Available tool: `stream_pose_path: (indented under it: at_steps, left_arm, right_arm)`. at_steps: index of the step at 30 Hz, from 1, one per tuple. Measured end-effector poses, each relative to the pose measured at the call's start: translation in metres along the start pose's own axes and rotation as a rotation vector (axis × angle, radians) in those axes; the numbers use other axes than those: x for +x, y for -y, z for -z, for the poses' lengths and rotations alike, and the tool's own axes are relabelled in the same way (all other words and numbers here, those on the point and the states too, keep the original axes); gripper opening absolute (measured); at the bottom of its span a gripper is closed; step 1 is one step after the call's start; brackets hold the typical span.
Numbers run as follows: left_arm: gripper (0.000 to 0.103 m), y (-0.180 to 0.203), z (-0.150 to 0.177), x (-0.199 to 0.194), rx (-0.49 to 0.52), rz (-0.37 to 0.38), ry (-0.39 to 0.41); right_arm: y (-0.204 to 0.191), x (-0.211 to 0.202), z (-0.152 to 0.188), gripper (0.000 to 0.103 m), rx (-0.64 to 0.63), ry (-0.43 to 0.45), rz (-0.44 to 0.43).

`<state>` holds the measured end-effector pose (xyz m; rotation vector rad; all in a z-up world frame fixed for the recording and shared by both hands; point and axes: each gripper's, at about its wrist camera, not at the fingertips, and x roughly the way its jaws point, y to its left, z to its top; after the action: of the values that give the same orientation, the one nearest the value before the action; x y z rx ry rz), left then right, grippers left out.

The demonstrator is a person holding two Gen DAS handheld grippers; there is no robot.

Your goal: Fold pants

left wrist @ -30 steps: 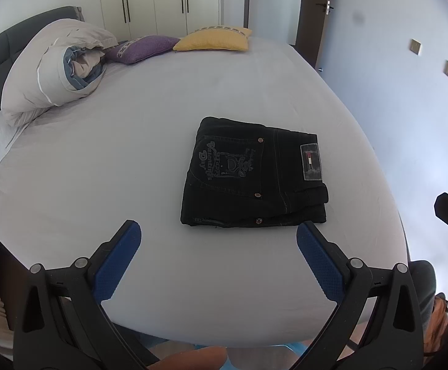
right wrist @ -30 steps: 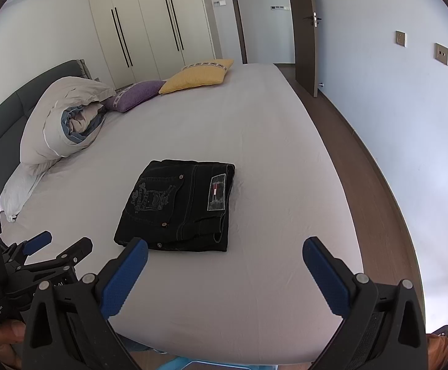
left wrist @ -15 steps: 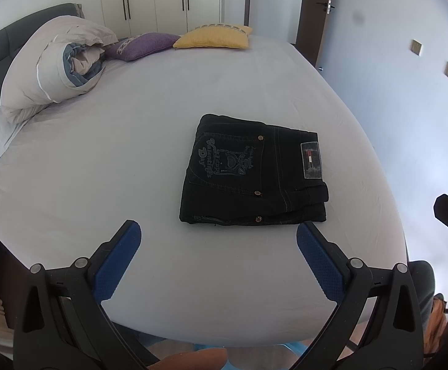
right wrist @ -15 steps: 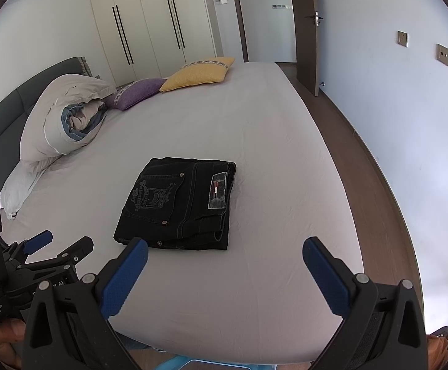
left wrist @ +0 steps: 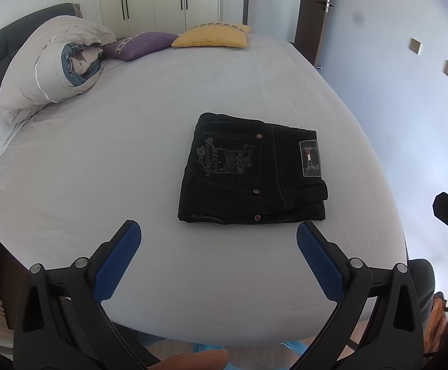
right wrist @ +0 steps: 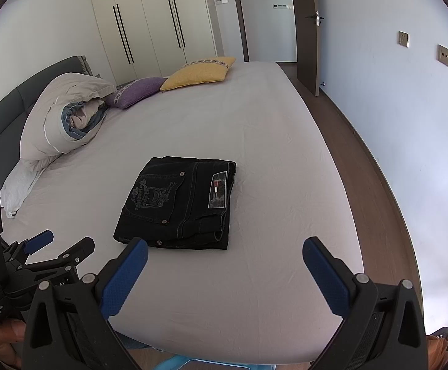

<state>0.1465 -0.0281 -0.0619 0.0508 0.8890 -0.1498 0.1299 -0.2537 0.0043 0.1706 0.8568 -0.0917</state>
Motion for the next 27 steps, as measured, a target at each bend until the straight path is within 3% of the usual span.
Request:
stream_pose_path:
  at_steps: [27]
  left_arm:
    - [0.103,0.0003,0.0040,0.0037,-0.001,0.006,-0.008]
  right_arm:
    - [0.0034,0.0033,0.0058,0.103,-0.007,-0.017,-0.009]
